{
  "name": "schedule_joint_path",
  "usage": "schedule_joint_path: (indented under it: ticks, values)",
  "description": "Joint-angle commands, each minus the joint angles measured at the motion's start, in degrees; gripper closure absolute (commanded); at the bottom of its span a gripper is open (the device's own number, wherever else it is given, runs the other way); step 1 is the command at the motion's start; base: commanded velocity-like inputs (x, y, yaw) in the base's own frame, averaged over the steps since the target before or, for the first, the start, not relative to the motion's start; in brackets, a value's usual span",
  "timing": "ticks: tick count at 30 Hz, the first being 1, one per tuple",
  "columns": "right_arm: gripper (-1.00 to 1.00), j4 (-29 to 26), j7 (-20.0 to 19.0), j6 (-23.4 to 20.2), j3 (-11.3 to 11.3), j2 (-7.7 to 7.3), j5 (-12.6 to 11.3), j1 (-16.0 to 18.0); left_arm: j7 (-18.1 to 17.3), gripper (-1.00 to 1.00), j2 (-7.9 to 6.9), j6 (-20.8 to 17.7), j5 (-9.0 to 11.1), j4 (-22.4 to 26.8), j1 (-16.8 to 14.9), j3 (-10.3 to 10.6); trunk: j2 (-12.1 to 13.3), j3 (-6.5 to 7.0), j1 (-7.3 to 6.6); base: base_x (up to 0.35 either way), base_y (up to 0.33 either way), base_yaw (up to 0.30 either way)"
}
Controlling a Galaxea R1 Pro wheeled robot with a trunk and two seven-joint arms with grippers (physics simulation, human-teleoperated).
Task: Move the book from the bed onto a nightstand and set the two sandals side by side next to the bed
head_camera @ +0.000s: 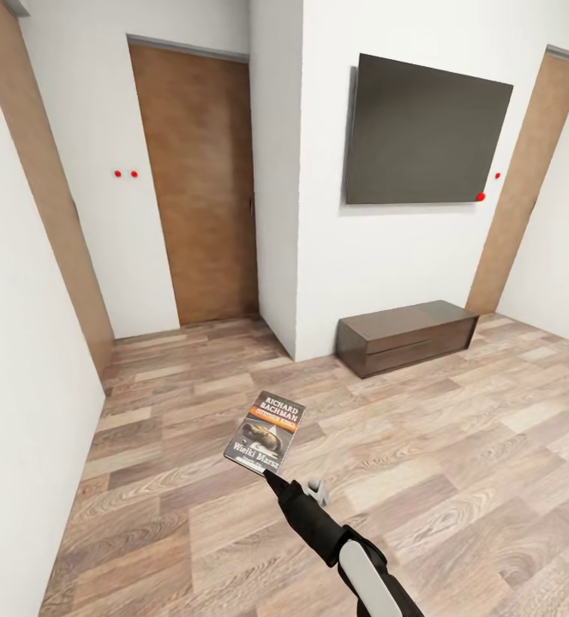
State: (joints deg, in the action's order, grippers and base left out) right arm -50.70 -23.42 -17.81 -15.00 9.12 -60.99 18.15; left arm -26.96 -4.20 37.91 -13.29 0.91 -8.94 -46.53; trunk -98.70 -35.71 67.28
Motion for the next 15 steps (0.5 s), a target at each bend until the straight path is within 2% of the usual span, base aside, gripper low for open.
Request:
schedule_joint_path:
  ticks: [1,15]
  values:
    - [1.00,-0.01,-0.05,-0.38,0.01,-0.01,-0.71,0.04,-0.20,-1.00,-0.02,0.15,-0.42,-0.03,-0.02,-0.52,-0.03,-0.05,0.01,0.172,0.000,-0.170]
    - [1.00,-0.01,-0.05,-0.46,0.01,-0.05,-0.71,0.04,-0.20,-1.00,-0.02,0.12,-0.42,-0.03,-0.02,-0.50,-0.03,-0.05,0.01,0.167,0.000,-0.174]
